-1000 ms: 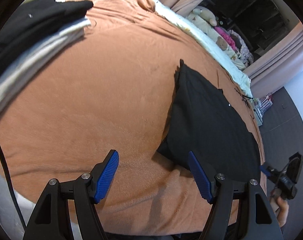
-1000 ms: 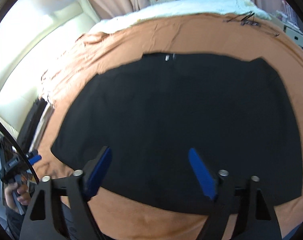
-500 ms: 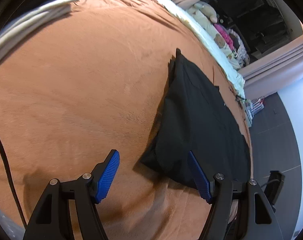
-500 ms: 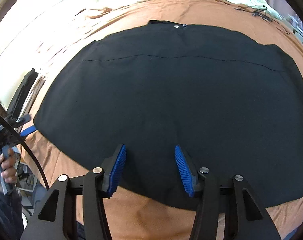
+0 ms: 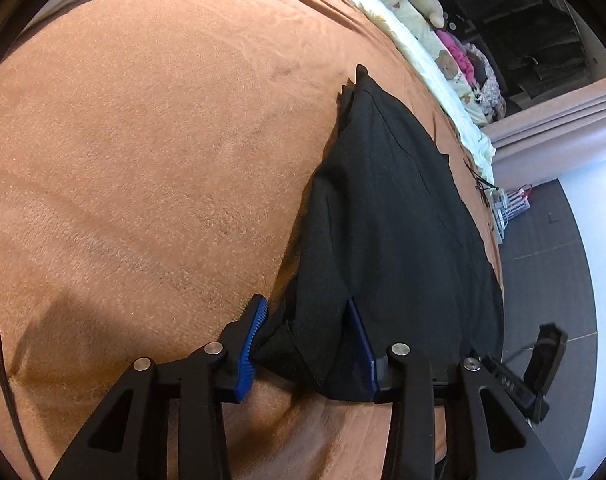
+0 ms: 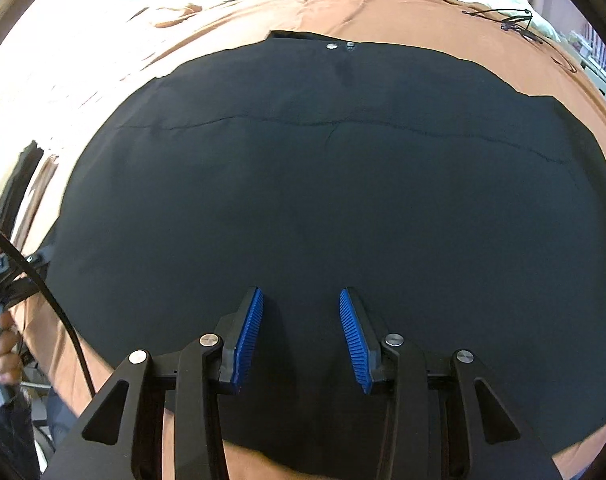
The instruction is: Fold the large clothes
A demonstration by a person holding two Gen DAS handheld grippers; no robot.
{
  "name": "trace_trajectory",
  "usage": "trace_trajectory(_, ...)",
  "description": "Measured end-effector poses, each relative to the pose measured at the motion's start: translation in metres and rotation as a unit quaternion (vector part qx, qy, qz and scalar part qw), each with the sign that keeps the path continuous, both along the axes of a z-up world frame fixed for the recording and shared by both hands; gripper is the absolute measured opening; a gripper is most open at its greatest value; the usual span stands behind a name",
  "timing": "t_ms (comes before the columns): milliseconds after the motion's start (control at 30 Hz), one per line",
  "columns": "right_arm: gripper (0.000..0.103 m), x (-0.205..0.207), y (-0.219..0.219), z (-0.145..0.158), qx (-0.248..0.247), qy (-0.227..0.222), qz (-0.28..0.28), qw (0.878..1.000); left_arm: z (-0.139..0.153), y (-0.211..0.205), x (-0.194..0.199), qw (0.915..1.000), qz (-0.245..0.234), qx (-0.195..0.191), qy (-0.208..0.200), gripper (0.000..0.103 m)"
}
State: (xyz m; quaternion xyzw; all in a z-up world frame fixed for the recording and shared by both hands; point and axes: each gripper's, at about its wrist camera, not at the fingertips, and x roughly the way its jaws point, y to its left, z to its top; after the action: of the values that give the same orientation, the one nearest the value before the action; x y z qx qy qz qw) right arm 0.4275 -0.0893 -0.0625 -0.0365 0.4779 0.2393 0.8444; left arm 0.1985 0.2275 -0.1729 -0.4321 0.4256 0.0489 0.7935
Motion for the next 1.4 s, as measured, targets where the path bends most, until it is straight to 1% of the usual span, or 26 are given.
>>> trace_trajectory(67,0.038,0.010,0.005,0.000,-0.001,0.001,-0.002,1.000,0.000,-0.001,0.002,1.0000,0.005,0.000,0.001,0.038)
trace_trajectory(167,0.038,0.028,0.015,0.001,-0.011,-0.006,-0.008,1.000,-0.001,-0.002,0.003,0.9999,0.016,-0.003,0.002,0.036)
trace_trajectory(433,0.038,0.088,0.040,0.003,-0.014,-0.010,-0.036,0.999,0.000,-0.005,0.004,0.9994,0.034,-0.002,0.008,0.035)
trace_trajectory(533,0.037,0.105,0.047,0.002,-0.011,-0.012,-0.046,0.999,0.001,-0.008,0.005,0.9991,0.040,-0.001,0.012,0.035)
trace_trajectory(667,0.035,0.127,0.060,0.000,-0.020,-0.021,-0.062,0.998,0.000,-0.009,0.006,0.9987,0.048,-0.002,0.019,0.036)
trace_trajectory(767,0.035,0.141,0.067,-0.003,-0.018,-0.024,-0.066,0.997,0.000,-0.009,0.007,0.9977,0.062,-0.009,0.026,0.036)
trace_trajectory(867,0.035,0.151,0.072,-0.005,-0.016,-0.032,-0.067,0.997,0.001,-0.011,0.008,0.9973,0.068,-0.003,0.028,0.036)
trace_trajectory(933,0.035,0.156,0.073,-0.007,-0.014,-0.040,-0.061,0.997,0.002,-0.013,0.006,0.9973,0.068,-0.006,0.027,0.037)
trace_trajectory(1000,0.035,0.153,0.069,-0.008,-0.004,-0.039,-0.051,0.998,0.001,-0.012,0.005,0.9974,0.065,-0.016,0.027,0.037)
trace_trajectory(1033,0.035,0.153,0.057,-0.002,0.002,-0.037,-0.046,0.998,0.001,-0.012,0.004,0.9974,0.063,-0.022,0.026,0.037)
trace_trajectory(1100,0.035,0.151,0.046,0.005,0.027,-0.026,-0.045,0.998,0.001,-0.013,0.004,0.9976,0.060,-0.026,0.025,0.037)
trace_trajectory(1167,0.035,0.147,0.031,0.015,0.044,-0.034,-0.056,0.997,-0.001,-0.014,0.006,0.9978,0.057,-0.025,0.022,0.037)
trace_trajectory(1200,0.035,0.148,0.026,0.022,0.045,-0.041,-0.056,0.997,-0.002,-0.013,0.007,0.9978,0.058,-0.028,0.019,0.037)
trace_trajectory(1233,0.035,0.144,0.021,0.028,0.046,-0.048,-0.053,0.996,-0.003,-0.012,0.008,0.9976,0.060,-0.033,0.014,0.037)
trace_trajectory(1333,0.036,0.114,0.013,0.039,0.046,-0.059,-0.042,0.996,-0.005,-0.011,0.013,0.9976,0.060,-0.034,0.009,0.036)
trace_trajectory(1400,0.036,0.095,0.009,0.044,0.052,-0.060,-0.033,0.996,-0.006,-0.011,0.016,0.9982,0.054,-0.026,0.005,0.033)
